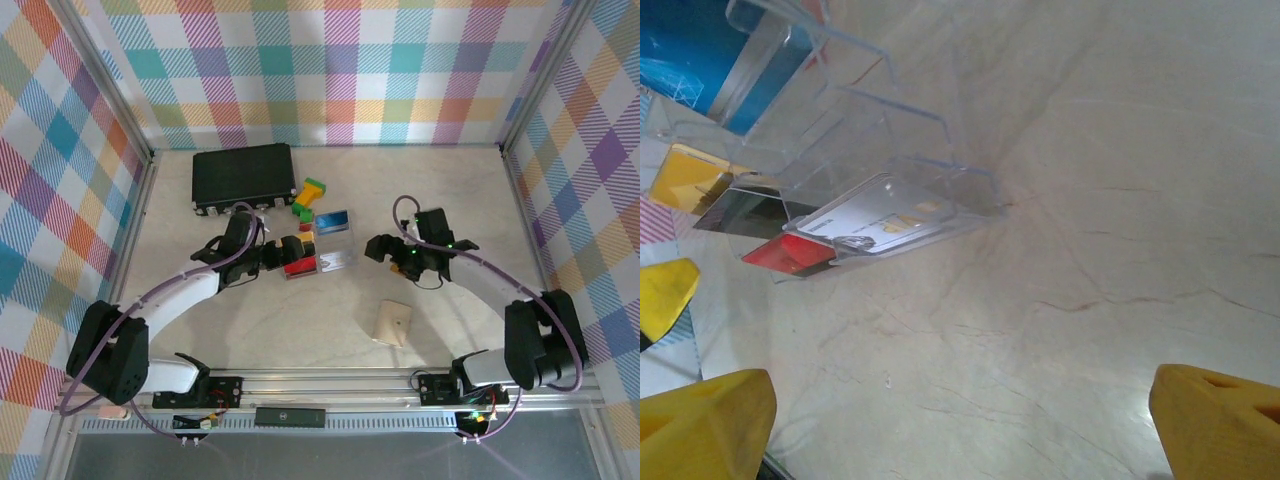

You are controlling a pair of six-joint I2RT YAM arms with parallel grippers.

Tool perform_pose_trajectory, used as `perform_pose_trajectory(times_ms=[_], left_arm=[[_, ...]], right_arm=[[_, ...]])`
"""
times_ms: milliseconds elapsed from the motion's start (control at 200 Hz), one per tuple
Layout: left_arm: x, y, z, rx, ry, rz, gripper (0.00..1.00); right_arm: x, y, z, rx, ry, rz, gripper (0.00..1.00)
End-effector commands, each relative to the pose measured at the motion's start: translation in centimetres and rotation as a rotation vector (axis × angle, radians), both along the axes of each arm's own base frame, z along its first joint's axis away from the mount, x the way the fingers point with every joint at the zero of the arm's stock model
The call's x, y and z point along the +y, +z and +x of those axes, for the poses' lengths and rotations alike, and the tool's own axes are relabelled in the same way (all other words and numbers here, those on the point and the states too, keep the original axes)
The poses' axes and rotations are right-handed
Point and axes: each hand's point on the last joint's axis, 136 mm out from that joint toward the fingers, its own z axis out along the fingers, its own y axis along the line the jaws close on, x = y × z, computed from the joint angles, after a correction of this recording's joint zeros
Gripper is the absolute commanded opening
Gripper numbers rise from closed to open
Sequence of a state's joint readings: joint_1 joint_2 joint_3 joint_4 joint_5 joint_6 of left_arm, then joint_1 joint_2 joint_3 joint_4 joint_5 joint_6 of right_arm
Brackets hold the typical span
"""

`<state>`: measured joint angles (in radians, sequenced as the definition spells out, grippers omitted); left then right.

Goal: Take the credit cards out of the card holder

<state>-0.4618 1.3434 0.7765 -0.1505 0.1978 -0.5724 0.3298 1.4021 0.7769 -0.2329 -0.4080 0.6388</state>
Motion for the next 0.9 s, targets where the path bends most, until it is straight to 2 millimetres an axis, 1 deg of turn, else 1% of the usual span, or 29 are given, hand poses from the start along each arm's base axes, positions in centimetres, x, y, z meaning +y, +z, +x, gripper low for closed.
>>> perform_pose_trajectory(times_ms=[0,25,140,285,430,570,735,895], left_arm=[[-1.4,0.8,1.2,-0.042,-0.024,-0.034,0.97],[-1.6,0.4,1.3,-0.035,-0.03,-0.028,0.96],[-2.3,0.0,1.8,-0.036,-0.052,-0.033,0.95],[-2.8,-0.8,2.3,-0.027,-0.056,-0.037,0.95],[-3.7,-0.7,3.2,-0.039,-0.072,-0.066,0.95],[-4.5,-0.6,4.4,-0.052,-0.078,-0.074,0.95],[-5.5,-0.2,6.2,-0.073,-0.08,-0.088,0.95],[-6.0,-1.2,7.6,-0.067,-0.076,-0.066,0.95]], right_arm=[[2.4,1.9,2.0,-0.081,0.047,0.071,0.95],[2.7,1.8,2.3,-0.083,0.052,0.072,0.95],[3.9,1.4,3.2,-0.094,0.079,0.1,0.95],[4.8,0.7,4.2,-0.098,0.103,0.121,0.93],[5.7,0.3,5.0,-0.103,0.121,0.147,0.92],[6.3,0.3,5.8,-0.123,0.136,0.174,0.92],[6.9,-0.2,7.0,-0.134,0.143,0.177,0.91],[7.2,-0.3,8.2,-0.153,0.146,0.163,0.91]])
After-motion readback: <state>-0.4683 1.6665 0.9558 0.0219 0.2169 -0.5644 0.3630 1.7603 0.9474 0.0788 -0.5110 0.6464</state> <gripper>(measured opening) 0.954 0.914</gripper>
